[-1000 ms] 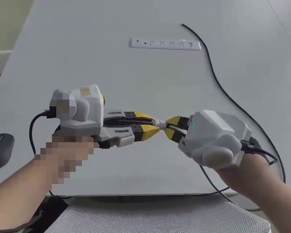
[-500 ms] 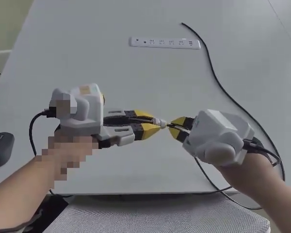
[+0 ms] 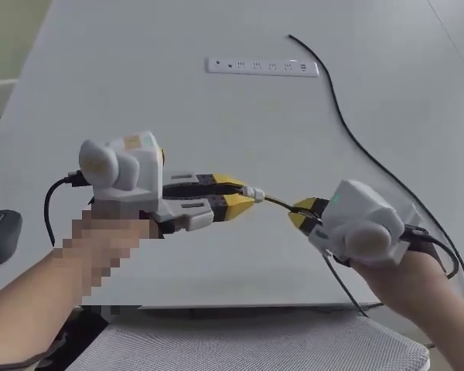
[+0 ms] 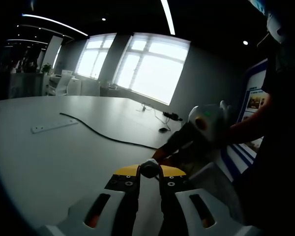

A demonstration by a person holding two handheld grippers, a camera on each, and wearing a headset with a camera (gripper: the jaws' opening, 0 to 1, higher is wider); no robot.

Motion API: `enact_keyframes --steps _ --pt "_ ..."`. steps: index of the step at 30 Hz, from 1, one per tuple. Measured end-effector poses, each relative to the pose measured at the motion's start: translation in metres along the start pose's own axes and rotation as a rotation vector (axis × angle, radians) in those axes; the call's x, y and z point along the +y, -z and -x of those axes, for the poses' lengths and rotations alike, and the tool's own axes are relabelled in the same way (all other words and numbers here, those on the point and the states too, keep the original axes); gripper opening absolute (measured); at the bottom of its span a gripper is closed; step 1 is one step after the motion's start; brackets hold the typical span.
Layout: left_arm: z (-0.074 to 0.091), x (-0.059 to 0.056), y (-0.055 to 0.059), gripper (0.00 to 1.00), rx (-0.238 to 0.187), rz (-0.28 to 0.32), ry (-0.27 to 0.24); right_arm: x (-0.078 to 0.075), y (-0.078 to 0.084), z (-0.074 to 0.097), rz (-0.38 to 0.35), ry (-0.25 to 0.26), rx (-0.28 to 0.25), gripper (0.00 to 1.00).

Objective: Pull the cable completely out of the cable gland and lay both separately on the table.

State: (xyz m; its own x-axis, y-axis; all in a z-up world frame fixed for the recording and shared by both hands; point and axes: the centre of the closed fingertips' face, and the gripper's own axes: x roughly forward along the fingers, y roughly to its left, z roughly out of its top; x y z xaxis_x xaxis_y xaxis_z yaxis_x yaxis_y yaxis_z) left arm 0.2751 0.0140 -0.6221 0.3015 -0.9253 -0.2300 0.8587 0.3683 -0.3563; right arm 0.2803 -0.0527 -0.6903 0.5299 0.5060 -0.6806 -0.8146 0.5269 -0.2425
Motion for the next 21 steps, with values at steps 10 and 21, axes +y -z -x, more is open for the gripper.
enact_keyframes --steps 10,21 --pt "-0.001 0.002 0.000 0.15 -0.001 0.004 -0.001 -0.002 0.017 -0.001 -0.086 -0.002 0.025 0.00" --pt "-0.001 0.004 0.001 0.15 -0.008 0.011 -0.004 -0.004 0.032 -0.003 -0.138 0.002 0.050 0.00"
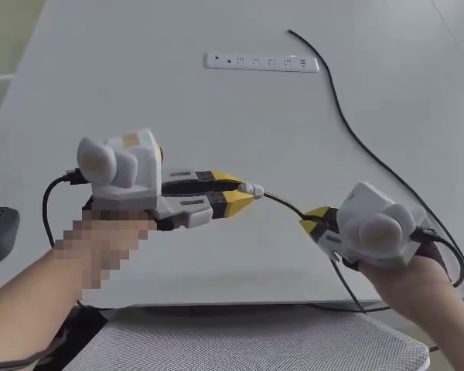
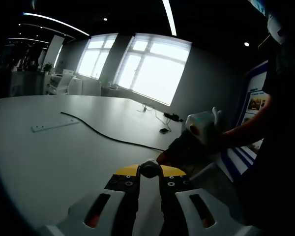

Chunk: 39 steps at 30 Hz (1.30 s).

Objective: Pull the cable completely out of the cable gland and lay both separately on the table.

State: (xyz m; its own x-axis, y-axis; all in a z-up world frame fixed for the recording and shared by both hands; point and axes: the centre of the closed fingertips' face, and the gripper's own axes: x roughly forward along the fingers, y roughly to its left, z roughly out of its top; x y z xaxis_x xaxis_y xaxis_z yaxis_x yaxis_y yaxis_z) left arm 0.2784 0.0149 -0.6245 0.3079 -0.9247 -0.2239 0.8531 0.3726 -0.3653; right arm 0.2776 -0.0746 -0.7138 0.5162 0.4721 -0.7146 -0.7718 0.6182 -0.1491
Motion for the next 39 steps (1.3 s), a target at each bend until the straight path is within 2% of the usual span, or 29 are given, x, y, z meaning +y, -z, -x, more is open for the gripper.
enact_keyframes --steps 5,23,32,39 --pt "0.002 0.001 -0.001 0.15 -0.005 0.006 -0.001 -0.001 0.005 0.001 -0.006 0.008 0.008 0.00" --pt "-0.001 -0.002 0.005 0.15 0.006 0.004 0.006 -0.009 0.005 0.003 -0.008 0.027 0.019 0.00" --pt "0.003 0.004 0.014 0.15 0.001 0.015 -0.010 -0.014 -0.004 0.005 0.010 0.027 0.026 0.00" --pt "0.007 0.007 0.021 0.15 -0.006 0.017 -0.021 -0.021 -0.020 0.000 0.031 0.018 0.019 0.00"
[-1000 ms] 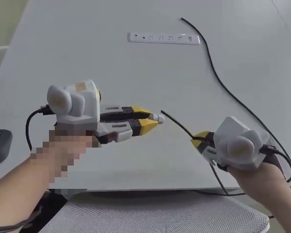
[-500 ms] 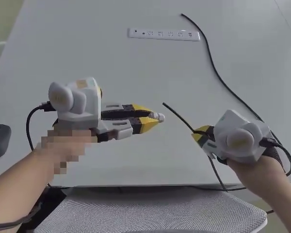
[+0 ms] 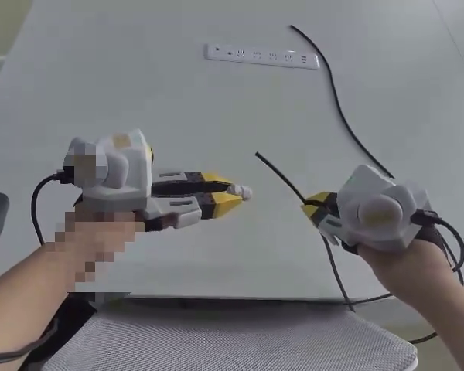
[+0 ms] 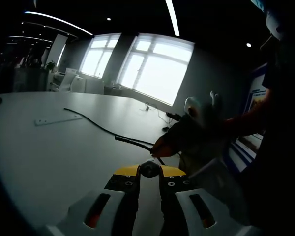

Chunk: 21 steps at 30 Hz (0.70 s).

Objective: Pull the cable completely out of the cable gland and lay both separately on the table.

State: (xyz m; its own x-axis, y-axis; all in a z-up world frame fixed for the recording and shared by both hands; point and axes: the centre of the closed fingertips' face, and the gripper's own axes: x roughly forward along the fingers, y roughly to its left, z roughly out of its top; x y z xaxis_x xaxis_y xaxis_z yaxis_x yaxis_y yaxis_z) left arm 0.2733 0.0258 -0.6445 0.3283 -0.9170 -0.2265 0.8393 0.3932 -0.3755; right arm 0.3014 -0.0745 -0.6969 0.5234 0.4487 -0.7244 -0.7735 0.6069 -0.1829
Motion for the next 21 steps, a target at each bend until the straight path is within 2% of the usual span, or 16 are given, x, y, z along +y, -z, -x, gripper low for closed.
enact_keyframes --steps 10,21 --pt "0.008 0.006 0.016 0.15 0.007 0.011 -0.023 -0.008 -0.031 -0.014 0.052 -0.019 -0.012 0.00" --pt "0.025 0.015 0.042 0.15 0.011 0.021 -0.064 0.002 -0.058 -0.039 0.138 -0.068 0.006 0.00"
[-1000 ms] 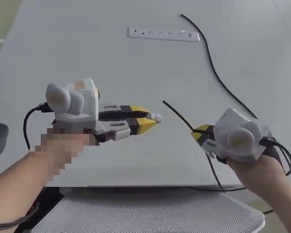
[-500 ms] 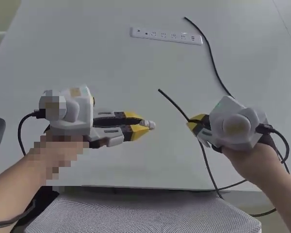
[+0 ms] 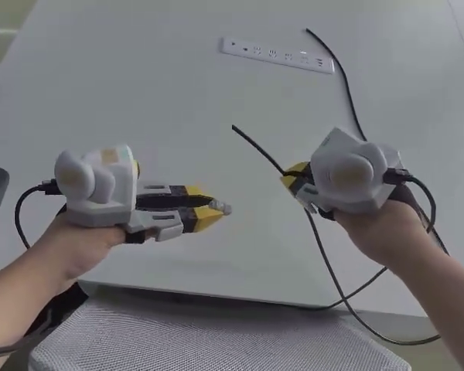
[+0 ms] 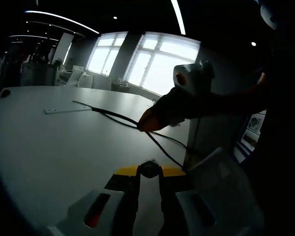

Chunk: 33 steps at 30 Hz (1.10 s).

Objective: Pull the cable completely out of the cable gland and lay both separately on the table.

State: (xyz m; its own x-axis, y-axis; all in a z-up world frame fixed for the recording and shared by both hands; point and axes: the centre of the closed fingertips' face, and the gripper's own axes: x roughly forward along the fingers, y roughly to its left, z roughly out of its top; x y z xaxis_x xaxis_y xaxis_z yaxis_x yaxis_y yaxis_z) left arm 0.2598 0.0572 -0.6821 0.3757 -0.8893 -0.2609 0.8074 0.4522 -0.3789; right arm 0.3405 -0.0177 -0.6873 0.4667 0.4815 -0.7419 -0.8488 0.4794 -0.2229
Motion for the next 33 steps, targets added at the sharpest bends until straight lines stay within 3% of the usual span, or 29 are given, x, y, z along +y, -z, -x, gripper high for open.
enact_keyframes --steps 10,20,33 --pt "0.008 0.011 0.018 0.15 0.003 0.019 -0.030 0.005 -0.027 -0.034 0.074 -0.044 0.010 0.00" --pt "0.006 0.023 0.034 0.15 0.004 0.021 -0.037 0.013 -0.048 -0.072 0.152 -0.100 0.019 0.00" --pt "0.010 0.041 0.057 0.15 0.024 0.051 -0.068 0.027 -0.083 -0.119 0.178 -0.158 0.000 0.00"
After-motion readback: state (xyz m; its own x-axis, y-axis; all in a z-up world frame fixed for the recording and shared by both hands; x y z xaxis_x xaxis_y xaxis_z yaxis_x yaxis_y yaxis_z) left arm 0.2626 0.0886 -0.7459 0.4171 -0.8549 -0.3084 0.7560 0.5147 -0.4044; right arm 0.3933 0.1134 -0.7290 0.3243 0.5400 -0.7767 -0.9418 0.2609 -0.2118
